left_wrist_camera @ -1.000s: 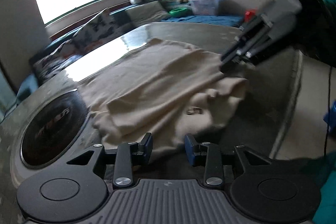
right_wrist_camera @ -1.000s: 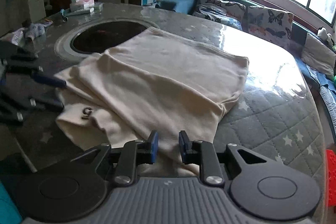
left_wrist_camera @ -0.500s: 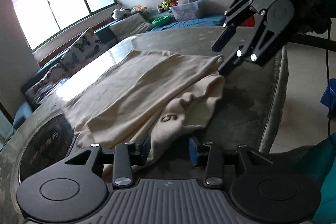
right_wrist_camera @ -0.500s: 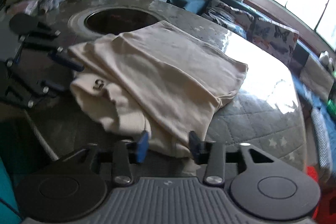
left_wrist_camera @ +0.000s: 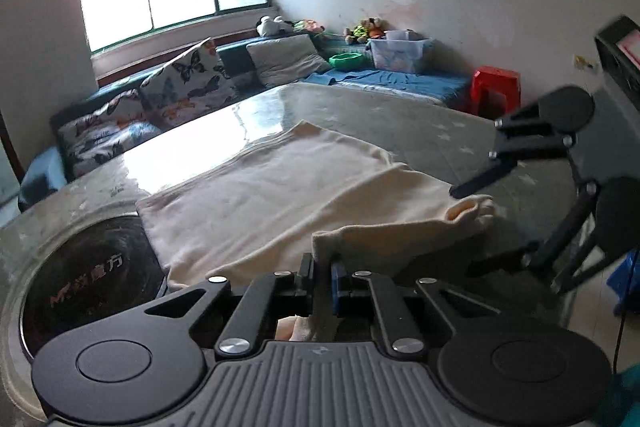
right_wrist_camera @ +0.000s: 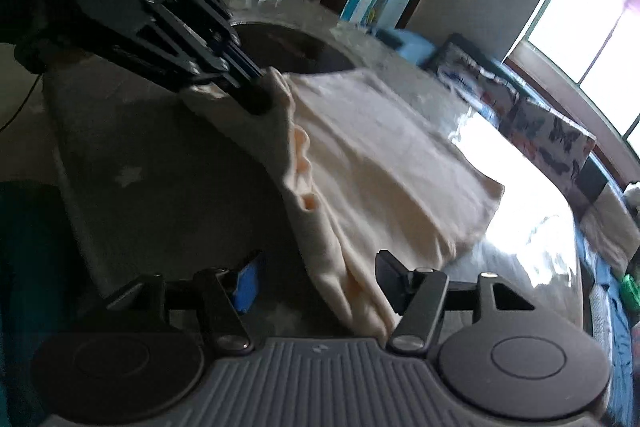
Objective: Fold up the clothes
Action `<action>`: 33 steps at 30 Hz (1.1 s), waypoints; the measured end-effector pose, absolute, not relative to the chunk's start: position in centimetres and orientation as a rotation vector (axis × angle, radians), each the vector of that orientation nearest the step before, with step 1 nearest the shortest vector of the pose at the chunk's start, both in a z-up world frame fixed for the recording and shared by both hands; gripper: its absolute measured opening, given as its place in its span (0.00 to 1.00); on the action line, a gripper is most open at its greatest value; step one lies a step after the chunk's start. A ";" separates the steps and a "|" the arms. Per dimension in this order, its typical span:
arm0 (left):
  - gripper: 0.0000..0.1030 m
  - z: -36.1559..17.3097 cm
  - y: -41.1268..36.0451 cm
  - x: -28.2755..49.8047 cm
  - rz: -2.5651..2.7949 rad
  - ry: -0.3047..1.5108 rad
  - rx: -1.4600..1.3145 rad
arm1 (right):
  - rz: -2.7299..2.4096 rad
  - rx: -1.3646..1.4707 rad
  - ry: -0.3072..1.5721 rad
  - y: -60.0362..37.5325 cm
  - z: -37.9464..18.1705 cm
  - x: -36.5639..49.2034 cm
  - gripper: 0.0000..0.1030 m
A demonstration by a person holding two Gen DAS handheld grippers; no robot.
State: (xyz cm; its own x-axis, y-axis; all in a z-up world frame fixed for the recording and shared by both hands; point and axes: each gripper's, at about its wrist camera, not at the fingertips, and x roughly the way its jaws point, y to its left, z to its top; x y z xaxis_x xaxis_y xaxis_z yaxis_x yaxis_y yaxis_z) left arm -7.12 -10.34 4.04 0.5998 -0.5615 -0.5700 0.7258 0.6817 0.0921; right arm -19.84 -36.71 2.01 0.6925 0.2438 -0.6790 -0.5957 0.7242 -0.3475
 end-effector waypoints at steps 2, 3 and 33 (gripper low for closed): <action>0.09 3.7 -10.2 -6.6 -0.754 0.558 0.310 | 0.502 -0.552 0.663 -36.5 1.9 -18.7 0.43; 0.13 3.6 -10.0 -6.7 -0.757 0.564 0.305 | 0.507 -0.522 0.683 -36.5 1.8 -18.1 0.30; 0.08 2.9 -5.7 -12.9 -0.653 0.404 0.423 | 0.460 -0.184 0.619 -38.4 5.3 -16.6 0.10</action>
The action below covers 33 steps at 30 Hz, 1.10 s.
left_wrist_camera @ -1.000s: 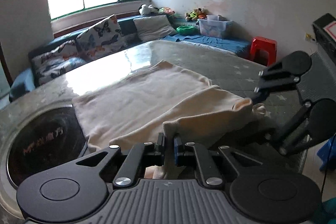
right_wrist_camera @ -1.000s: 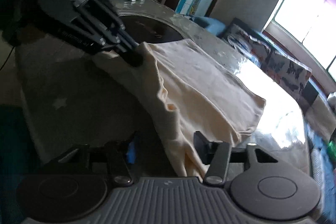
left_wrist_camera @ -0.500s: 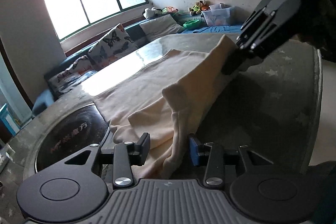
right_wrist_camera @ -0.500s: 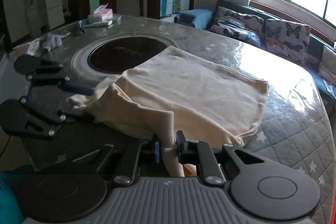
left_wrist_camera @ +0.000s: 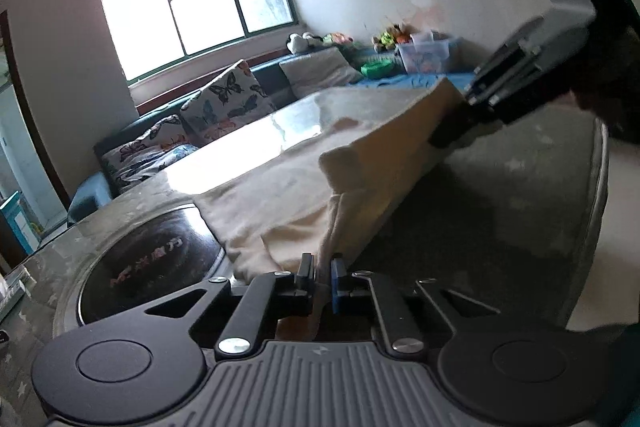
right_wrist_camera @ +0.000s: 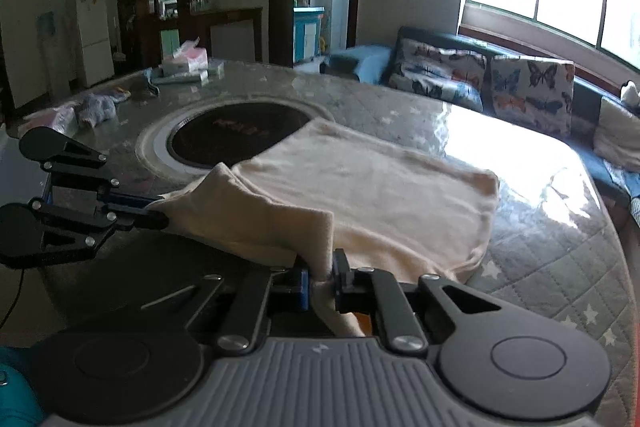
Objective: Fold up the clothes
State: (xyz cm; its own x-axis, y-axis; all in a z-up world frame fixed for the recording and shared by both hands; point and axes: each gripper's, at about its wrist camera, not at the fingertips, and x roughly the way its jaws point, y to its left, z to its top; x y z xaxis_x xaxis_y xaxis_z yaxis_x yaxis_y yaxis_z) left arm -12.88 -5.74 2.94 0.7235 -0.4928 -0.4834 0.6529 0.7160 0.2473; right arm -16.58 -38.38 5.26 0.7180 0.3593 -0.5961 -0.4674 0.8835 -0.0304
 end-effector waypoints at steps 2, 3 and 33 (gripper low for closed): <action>0.08 3.7 -5.3 -13.5 -0.656 0.403 0.404 | 0.473 -0.192 0.602 -38.2 5.8 -17.7 0.10; 0.08 4.2 -5.0 -14.0 -0.660 0.404 0.396 | 0.481 -0.195 0.597 -38.1 6.1 -18.3 0.10; 0.09 3.2 -10.2 2.3 -0.503 0.594 0.319 | 0.346 -0.030 0.780 -39.7 4.1 -5.0 0.12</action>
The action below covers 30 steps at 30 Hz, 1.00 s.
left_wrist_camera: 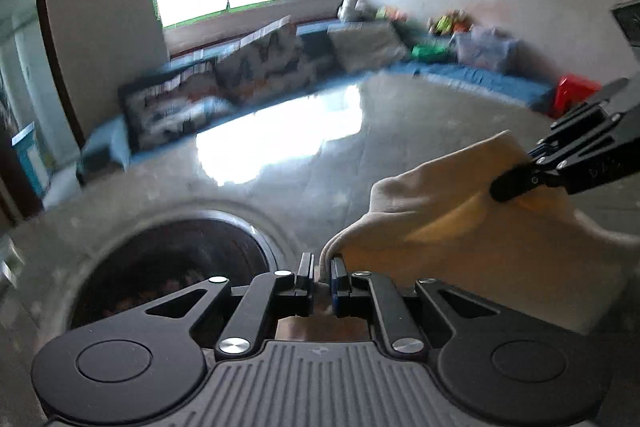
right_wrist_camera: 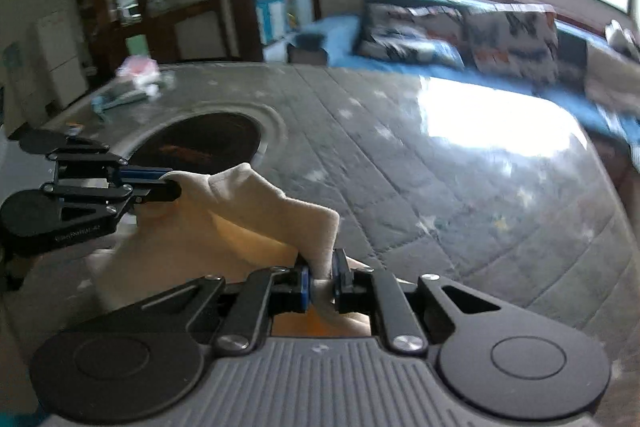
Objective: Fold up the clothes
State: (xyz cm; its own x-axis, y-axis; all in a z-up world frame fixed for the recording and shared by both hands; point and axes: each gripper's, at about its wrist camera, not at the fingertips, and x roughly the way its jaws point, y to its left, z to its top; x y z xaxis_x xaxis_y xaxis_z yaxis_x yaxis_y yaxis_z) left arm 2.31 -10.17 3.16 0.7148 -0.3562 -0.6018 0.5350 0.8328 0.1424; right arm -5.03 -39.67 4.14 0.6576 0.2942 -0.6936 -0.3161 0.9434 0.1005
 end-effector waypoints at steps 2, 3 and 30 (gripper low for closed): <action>0.13 2.2 -10.6 3.1 -0.476 0.620 0.321 | 0.294 -0.001 0.804 -39.9 2.2 -3.9 0.13; 0.18 2.0 -10.5 3.3 -0.466 0.625 0.321 | 0.276 0.017 0.807 -40.0 1.6 -3.8 0.18; 0.25 2.4 -12.9 2.8 -0.551 0.682 0.243 | 0.112 0.097 0.709 -44.2 1.5 -11.4 0.24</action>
State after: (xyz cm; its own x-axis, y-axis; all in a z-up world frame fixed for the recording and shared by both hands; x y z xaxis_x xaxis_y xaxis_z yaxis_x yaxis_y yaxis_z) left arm 2.77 -12.90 2.38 0.6411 -0.4011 -0.6543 0.5558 0.8306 0.0354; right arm -11.37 -44.25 1.53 0.7536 0.1348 -0.6433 -0.0693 0.9896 0.1262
